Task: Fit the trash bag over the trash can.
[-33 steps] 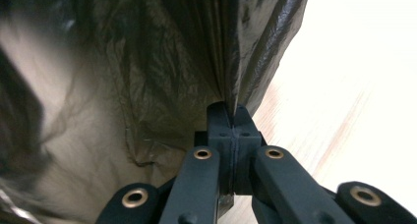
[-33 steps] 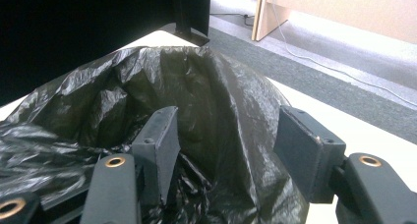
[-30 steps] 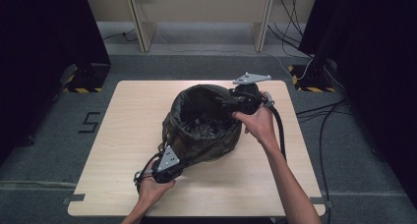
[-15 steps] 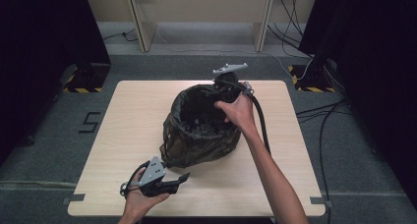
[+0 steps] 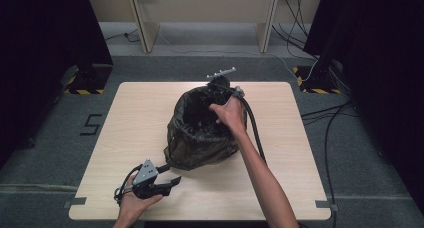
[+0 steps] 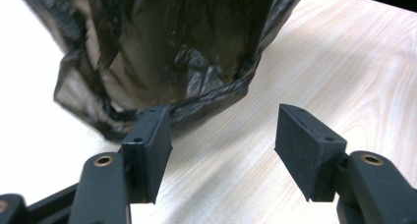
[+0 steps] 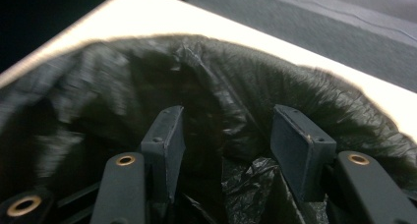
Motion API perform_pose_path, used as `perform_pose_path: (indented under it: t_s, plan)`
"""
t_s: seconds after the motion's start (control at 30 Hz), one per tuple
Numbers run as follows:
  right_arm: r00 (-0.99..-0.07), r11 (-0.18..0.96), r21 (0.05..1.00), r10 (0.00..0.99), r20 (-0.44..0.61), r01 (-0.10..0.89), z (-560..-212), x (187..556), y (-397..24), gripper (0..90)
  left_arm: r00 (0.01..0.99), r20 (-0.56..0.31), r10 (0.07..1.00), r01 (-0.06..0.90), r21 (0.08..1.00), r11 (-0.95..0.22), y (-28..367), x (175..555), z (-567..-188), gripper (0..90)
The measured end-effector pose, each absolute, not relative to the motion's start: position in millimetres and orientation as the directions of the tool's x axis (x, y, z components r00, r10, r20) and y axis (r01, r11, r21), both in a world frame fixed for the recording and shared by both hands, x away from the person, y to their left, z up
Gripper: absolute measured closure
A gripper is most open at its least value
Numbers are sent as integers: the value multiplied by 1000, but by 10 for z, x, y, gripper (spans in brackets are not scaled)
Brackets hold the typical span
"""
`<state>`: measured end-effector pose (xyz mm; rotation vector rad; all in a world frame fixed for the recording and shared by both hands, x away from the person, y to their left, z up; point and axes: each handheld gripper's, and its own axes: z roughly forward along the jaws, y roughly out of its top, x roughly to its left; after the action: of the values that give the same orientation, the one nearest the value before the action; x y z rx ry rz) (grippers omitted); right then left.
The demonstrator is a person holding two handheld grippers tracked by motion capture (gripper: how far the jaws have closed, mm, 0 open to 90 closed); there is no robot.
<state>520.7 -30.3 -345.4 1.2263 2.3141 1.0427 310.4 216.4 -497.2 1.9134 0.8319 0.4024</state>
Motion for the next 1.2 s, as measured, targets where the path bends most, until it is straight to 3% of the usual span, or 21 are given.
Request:
perform_pose_path:
  t_s: [0.3, 0.7, 1.2]
  plan:
    - [-585, 421, 659, 810, 35, 623, -3670, 5300, -195, 466, 685, -66, 725, 401, 866, -300, 2256, 3165, -5062, 377]
    - [-640, 382, 762, 766, 54, 522, -3454, 5090, -130, 452, 647, -77, 758, 457, 835, -305, 2445, 3243, -5143, 344]
    - [-667, 458, 689, 743, 50, 561, -3712, 5158, 22, 441, 620, -38, 784, 527, 760, -380, 2503, 3338, -5224, 283]
